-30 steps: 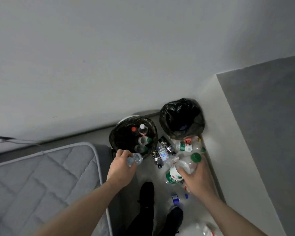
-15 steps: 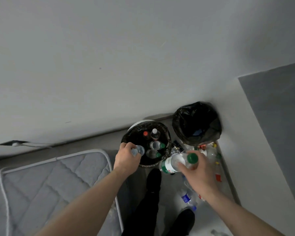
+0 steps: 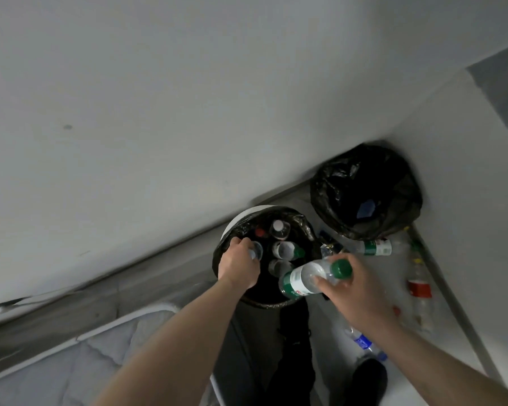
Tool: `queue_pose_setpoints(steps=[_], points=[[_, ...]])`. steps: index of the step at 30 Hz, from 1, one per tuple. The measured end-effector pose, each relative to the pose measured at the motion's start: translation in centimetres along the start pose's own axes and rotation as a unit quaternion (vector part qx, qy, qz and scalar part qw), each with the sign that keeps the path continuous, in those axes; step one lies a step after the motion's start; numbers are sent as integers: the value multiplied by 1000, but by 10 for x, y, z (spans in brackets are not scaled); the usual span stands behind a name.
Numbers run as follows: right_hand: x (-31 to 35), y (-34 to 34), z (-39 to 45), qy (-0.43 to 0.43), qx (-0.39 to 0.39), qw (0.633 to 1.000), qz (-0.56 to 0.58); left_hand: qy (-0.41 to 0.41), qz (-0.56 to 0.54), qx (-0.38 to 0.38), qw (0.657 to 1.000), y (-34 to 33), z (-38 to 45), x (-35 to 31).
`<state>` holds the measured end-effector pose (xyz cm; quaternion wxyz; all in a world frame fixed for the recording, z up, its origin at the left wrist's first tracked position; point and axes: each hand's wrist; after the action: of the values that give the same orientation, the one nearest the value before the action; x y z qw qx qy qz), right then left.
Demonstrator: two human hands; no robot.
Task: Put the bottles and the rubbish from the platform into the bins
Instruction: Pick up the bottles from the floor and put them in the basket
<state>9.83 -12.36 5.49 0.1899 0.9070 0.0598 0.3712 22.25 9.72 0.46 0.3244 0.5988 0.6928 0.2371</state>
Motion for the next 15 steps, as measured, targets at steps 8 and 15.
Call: queue_pose_setpoints(steps=[8,15], points=[[1,-10,32,2,13,999,-30,21,57,12,998,-23,40,13],[-3,-29,43,8,26,999,-35,30,32,41,998,-44,59,24]])
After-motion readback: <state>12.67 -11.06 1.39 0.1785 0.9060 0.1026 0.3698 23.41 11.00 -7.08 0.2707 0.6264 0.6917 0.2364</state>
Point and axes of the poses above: each hand's wrist, its own z-axis towards the middle knuckle, its own y-axis out of the back of the hand, x = y × z, and after that the axes turned 1 degree about z, right-handed
